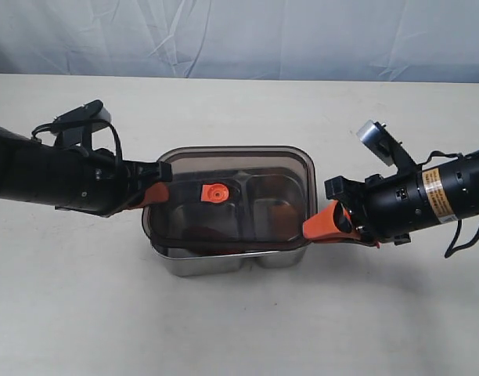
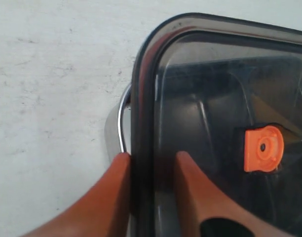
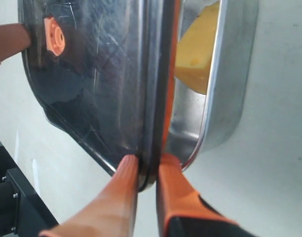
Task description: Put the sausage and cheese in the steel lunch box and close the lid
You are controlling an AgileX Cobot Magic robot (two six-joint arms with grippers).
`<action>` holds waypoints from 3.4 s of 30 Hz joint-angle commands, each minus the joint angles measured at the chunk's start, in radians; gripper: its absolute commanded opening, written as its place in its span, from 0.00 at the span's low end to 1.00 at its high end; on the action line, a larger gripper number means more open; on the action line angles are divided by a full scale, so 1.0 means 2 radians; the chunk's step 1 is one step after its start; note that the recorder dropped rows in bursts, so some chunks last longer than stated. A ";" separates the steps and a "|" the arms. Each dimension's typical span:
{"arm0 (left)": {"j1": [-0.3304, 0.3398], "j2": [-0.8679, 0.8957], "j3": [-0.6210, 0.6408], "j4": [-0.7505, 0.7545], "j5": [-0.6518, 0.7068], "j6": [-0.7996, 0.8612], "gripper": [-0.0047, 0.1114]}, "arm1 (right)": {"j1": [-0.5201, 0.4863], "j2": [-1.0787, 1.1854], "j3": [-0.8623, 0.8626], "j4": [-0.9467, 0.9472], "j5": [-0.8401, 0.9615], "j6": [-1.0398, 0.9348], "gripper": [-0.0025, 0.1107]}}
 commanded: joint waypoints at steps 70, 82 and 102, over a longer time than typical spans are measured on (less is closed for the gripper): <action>-0.012 -0.048 0.003 0.034 0.096 0.001 0.51 | 0.007 -0.046 -0.008 0.018 -0.008 0.019 0.01; -0.012 -0.048 0.003 0.045 0.097 0.001 0.51 | 0.007 -0.046 -0.008 0.018 -0.016 0.020 0.01; -0.012 -0.049 0.003 0.041 0.107 0.001 0.59 | 0.007 -0.046 -0.008 0.018 -0.025 0.020 0.01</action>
